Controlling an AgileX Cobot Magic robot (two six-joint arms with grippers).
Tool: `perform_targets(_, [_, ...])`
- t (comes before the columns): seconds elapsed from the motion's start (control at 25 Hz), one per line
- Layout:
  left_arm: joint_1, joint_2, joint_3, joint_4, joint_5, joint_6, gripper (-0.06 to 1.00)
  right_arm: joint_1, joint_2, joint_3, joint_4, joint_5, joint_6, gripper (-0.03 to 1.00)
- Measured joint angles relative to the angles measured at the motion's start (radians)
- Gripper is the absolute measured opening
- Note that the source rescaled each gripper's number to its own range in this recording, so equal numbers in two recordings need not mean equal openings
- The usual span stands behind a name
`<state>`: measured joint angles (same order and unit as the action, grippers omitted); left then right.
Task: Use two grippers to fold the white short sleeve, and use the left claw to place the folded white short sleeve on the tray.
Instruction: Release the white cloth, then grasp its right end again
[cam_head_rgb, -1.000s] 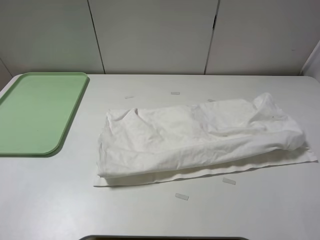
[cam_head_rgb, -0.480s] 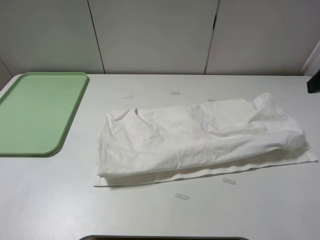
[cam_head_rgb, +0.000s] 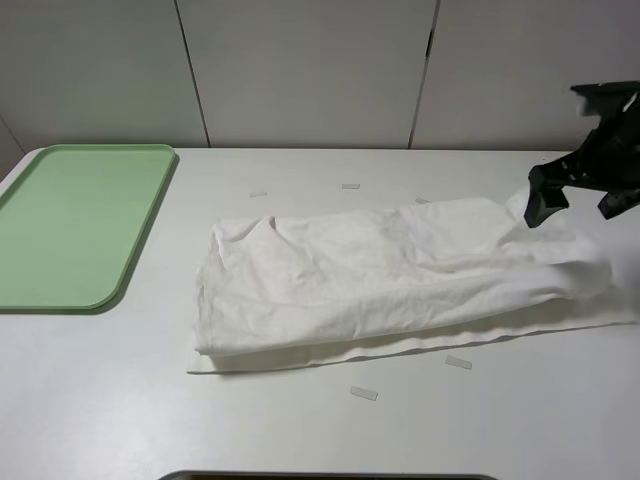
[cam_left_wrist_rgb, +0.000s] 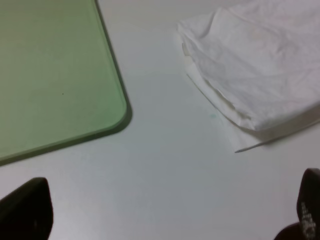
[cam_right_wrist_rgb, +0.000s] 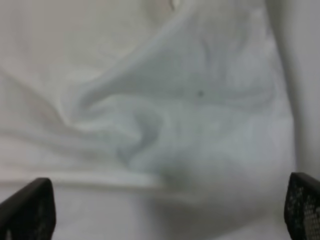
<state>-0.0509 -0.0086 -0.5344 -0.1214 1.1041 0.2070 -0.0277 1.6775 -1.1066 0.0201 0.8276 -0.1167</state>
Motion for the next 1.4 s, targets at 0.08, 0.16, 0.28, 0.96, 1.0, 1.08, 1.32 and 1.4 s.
perform_targets(0.08, [0.000, 0.000, 0.000, 0.000, 0.000, 0.000, 0.97, 0.000, 0.057, -0.005, -0.003, -0.034, -0.001, 1.00])
perform_targets(0.16, [0.000, 0.000, 0.000, 0.000, 0.000, 0.000, 0.97, -0.003, 0.105, -0.005, -0.012, -0.067, -0.002, 1.00])
perform_targets(0.28, [0.000, 0.000, 0.000, 0.000, 0.000, 0.000, 0.97, -0.027, 0.182, -0.005, -0.020, -0.108, -0.002, 1.00])
perform_targets(0.96, [0.000, 0.000, 0.000, 0.001, 0.001, 0.000, 0.97, -0.136, 0.342, -0.007, -0.064, -0.230, -0.072, 1.00])
perform_targets(1.0, [0.000, 0.000, 0.000, 0.001, 0.001, 0.000, 0.97, -0.136, 0.349, -0.007, -0.064, -0.233, -0.075, 1.00])
perform_targets(1.08, [0.000, 0.000, 0.000, 0.001, 0.001, 0.000, 0.97, -0.136, 0.366, -0.016, -0.060, -0.231, -0.082, 1.00])
perform_targets(1.32, [0.000, 0.000, 0.000, 0.001, 0.001, 0.000, 0.97, -0.139, 0.383, -0.024, -0.045, -0.226, -0.105, 1.00])
perform_targets(1.4, [0.000, 0.000, 0.000, 0.001, 0.001, 0.000, 0.97, -0.139, 0.383, -0.025, -0.042, -0.227, -0.110, 1.00])
